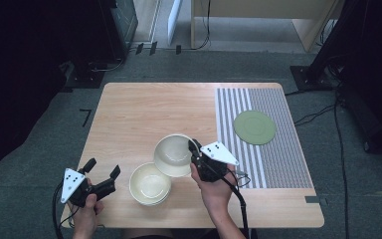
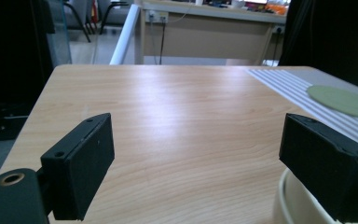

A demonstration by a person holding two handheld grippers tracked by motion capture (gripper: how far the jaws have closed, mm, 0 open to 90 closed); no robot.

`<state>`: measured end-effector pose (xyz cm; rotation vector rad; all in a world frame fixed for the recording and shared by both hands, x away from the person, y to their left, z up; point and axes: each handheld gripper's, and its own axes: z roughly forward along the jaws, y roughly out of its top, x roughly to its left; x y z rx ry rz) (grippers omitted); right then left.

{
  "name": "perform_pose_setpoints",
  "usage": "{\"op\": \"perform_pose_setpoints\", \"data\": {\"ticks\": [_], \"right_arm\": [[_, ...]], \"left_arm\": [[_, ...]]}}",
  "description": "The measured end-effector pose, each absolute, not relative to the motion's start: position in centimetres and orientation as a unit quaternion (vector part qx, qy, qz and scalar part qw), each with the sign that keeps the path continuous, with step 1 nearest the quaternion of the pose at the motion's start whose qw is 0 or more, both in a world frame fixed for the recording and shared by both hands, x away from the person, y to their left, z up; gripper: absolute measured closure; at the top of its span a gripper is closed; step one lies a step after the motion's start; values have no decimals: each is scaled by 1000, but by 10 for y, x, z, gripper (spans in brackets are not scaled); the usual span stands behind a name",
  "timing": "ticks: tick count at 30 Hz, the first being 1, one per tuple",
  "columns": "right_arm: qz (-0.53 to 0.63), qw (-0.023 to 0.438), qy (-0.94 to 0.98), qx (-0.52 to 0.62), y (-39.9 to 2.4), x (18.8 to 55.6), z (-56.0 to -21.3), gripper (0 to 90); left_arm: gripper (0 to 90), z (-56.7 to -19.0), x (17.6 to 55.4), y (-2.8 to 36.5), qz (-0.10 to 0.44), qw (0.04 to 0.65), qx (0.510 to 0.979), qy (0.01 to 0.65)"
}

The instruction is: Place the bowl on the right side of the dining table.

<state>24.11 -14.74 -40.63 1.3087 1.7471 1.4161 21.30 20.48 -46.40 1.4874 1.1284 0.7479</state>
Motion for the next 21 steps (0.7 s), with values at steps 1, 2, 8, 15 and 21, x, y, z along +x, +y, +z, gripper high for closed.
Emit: {"op": "perform_pose_setpoints", "data": {"ticks": [1, 2, 8, 15, 21], "right_arm": [[525, 267, 647, 485, -147, 241, -406, 842], [525, 267, 646, 486, -149, 241, -406, 842], [521, 272, 644, 490, -156, 243, -405, 842], [518, 278, 637, 499, -168, 245, -402, 842], [517, 281, 632, 505, -176, 246, -400, 842]], "left_arm": [[101, -466, 214, 206, 313, 533, 626, 475], [101, -468, 215, 207, 312, 533, 625, 477], [101, -477, 218, 214, 307, 522, 625, 492], [102, -488, 223, 222, 302, 508, 629, 505], [103, -496, 225, 221, 301, 495, 636, 510]]}}
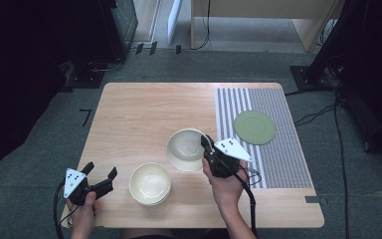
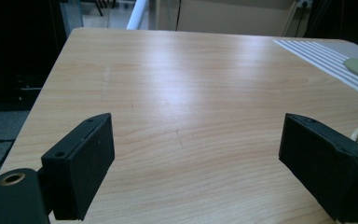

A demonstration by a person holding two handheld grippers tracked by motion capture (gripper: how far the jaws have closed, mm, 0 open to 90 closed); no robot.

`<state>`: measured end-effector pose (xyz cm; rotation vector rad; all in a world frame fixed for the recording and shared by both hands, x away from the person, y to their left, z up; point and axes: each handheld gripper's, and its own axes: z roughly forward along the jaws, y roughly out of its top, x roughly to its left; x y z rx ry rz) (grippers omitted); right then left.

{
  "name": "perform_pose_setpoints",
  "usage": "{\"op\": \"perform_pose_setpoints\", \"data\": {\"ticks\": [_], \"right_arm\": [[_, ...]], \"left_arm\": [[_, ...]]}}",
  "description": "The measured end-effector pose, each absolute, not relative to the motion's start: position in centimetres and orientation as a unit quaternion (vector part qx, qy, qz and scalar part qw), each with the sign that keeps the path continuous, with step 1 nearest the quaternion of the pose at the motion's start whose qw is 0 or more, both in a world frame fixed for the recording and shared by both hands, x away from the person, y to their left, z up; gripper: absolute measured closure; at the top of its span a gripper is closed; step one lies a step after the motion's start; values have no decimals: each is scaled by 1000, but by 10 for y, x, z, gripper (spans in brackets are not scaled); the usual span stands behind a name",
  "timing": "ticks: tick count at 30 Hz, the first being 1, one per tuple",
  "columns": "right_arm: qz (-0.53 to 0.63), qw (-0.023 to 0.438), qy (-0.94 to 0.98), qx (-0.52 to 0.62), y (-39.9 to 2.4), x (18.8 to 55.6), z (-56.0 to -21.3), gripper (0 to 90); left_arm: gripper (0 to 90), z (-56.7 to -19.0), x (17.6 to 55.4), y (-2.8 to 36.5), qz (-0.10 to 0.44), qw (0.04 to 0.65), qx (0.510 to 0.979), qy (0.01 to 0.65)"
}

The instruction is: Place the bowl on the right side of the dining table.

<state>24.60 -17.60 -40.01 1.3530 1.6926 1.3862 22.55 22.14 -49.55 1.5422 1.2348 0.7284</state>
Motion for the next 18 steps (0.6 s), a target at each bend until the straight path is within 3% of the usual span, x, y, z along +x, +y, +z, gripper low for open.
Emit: {"op": "perform_pose_setpoints", "data": {"ticks": [18], "right_arm": [[510, 292, 618, 523, -202, 250, -401, 841]], "left_arm": [[129, -505, 230, 219, 289, 478, 649, 516]]}}
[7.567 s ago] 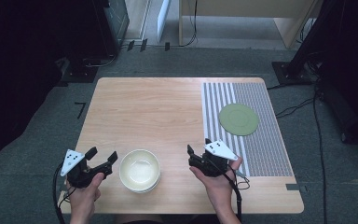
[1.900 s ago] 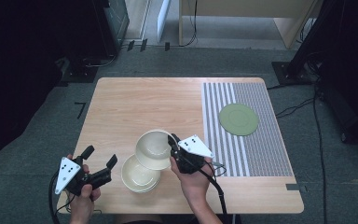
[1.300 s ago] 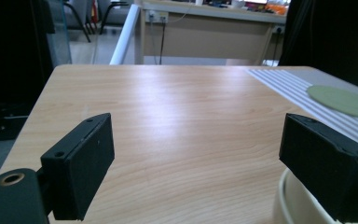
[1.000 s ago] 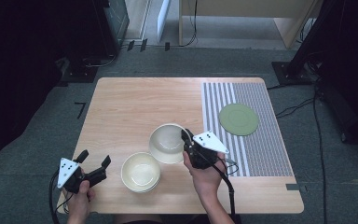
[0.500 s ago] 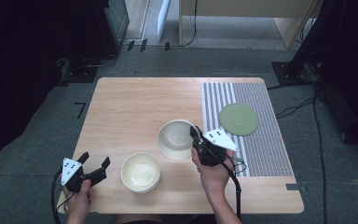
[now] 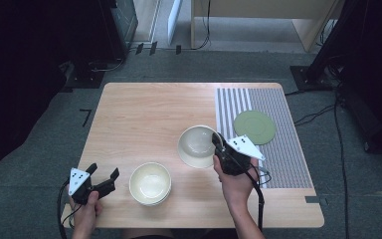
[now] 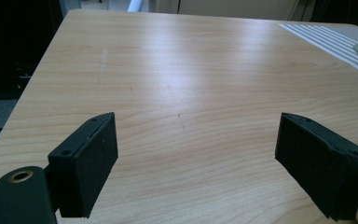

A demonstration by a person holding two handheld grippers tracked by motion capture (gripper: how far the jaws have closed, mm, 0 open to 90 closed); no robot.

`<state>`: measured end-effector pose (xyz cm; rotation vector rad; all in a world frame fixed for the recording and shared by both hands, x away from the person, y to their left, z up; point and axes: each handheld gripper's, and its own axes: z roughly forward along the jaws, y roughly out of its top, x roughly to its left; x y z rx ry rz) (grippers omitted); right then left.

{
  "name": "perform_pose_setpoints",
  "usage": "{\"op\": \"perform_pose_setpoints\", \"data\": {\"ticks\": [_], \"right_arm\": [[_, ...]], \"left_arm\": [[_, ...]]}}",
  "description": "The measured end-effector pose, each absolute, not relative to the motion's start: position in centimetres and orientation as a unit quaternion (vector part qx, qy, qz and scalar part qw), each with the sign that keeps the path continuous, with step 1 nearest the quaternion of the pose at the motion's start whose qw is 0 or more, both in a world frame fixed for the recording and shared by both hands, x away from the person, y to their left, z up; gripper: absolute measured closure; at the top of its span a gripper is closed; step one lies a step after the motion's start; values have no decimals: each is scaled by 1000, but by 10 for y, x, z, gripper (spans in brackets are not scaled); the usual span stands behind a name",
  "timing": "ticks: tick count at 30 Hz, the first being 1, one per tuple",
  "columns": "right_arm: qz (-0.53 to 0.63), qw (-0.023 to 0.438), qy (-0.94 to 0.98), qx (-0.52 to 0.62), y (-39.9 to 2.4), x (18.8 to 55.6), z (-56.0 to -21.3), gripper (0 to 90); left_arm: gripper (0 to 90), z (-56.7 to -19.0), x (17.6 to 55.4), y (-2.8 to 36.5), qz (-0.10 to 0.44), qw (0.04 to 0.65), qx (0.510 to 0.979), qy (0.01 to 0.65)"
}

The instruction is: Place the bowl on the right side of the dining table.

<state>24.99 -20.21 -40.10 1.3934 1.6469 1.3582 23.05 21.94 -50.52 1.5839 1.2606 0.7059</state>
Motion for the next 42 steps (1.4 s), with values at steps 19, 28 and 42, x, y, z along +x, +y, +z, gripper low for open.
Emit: {"op": "perform_pose_setpoints", "data": {"ticks": [19, 28, 42], "right_arm": [[498, 308, 598, 547, -234, 258, -402, 840], [487, 317, 591, 560, -251, 264, -405, 840], [475, 319, 582, 577, -268, 274, -413, 840]], "left_arm": [[131, -507, 232, 218, 281, 476, 656, 515], [132, -507, 232, 217, 283, 473, 657, 514], [132, -507, 232, 217, 282, 472, 657, 515]]}}
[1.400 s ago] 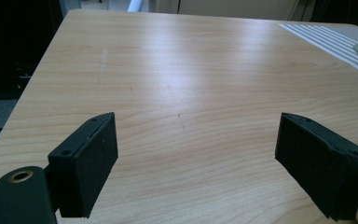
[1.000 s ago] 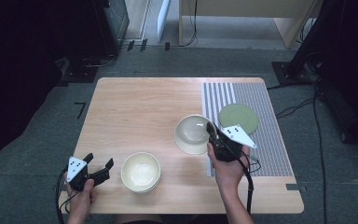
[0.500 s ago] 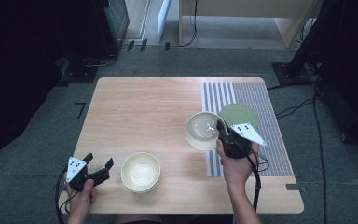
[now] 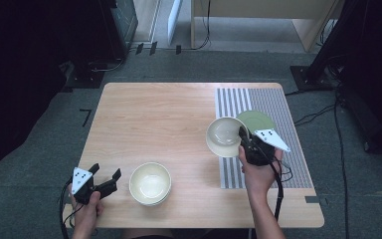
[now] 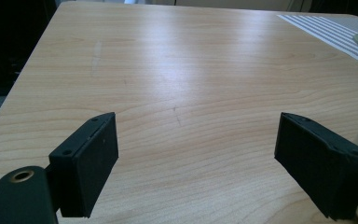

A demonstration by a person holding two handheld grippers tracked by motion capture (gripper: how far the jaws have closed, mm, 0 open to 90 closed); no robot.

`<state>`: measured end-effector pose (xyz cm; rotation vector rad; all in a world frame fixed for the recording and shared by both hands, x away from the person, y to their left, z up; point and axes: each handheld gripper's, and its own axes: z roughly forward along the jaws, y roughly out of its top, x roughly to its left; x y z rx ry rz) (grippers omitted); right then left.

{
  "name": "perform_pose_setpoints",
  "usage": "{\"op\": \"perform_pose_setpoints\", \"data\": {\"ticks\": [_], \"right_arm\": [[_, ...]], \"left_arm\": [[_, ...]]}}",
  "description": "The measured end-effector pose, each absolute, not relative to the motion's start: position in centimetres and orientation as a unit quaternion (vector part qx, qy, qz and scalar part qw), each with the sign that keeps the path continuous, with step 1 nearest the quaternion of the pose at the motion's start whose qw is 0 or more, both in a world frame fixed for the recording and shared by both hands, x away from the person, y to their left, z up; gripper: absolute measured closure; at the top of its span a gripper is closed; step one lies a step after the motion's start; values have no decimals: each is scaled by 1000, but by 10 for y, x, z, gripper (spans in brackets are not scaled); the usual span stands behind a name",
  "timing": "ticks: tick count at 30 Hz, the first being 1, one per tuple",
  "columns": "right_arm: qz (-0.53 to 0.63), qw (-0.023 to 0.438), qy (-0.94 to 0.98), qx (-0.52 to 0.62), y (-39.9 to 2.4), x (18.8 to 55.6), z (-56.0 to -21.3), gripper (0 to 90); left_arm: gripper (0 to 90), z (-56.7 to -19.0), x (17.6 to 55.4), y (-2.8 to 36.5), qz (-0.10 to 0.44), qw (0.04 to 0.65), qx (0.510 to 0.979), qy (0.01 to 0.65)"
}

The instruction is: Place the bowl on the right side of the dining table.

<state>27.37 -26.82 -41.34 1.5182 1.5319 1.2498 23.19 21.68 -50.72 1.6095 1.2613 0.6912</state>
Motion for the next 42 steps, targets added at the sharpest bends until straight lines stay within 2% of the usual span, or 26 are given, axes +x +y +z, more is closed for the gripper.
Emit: {"op": "perform_pose_setpoints", "data": {"ticks": [42], "right_arm": [[425, 323, 550, 642, -328, 318, -433, 840]], "left_arm": [[133, -508, 232, 216, 284, 467, 657, 520]]}}
